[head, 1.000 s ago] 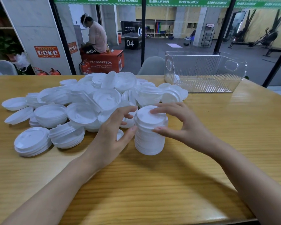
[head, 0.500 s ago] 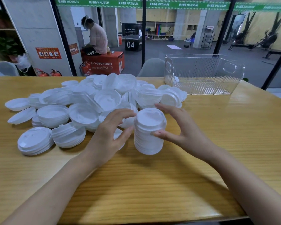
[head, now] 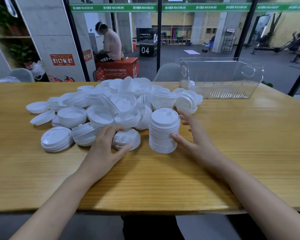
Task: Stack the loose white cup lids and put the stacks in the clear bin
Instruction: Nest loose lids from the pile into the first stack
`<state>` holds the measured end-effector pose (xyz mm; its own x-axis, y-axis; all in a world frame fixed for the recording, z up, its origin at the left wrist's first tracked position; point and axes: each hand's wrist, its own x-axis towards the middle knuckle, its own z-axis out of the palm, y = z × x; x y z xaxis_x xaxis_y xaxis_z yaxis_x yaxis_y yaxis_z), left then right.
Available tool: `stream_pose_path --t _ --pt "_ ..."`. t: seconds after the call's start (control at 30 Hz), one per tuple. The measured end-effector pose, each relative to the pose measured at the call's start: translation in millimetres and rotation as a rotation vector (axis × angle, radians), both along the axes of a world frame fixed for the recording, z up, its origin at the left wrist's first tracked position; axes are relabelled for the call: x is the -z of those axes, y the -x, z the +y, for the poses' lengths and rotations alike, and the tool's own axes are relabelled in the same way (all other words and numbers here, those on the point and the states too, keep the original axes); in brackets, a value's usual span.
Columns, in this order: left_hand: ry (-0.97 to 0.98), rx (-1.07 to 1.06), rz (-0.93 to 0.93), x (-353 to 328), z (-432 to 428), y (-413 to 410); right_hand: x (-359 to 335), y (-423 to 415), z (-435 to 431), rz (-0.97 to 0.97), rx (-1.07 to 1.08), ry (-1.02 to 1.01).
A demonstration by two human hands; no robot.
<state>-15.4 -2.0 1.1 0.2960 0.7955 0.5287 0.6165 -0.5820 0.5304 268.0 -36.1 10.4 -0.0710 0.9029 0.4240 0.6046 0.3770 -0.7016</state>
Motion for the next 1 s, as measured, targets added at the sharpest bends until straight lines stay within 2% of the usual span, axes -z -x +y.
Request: stream_pose_path --t 0.27,0.53,1.0 --pt "0.172 -0.078 0.068 6 6 -2 3 -2 0 -0.042 -0.016 -0.018" --pt "0.189 -0.048 -0.046 -1 -3 -4 6 -4 2 -0.046 -0.011 -0.057" --pt "0.234 -0.018 0.049 0 2 -6 5 -3 2 -0.042 -0.015 -0.051"
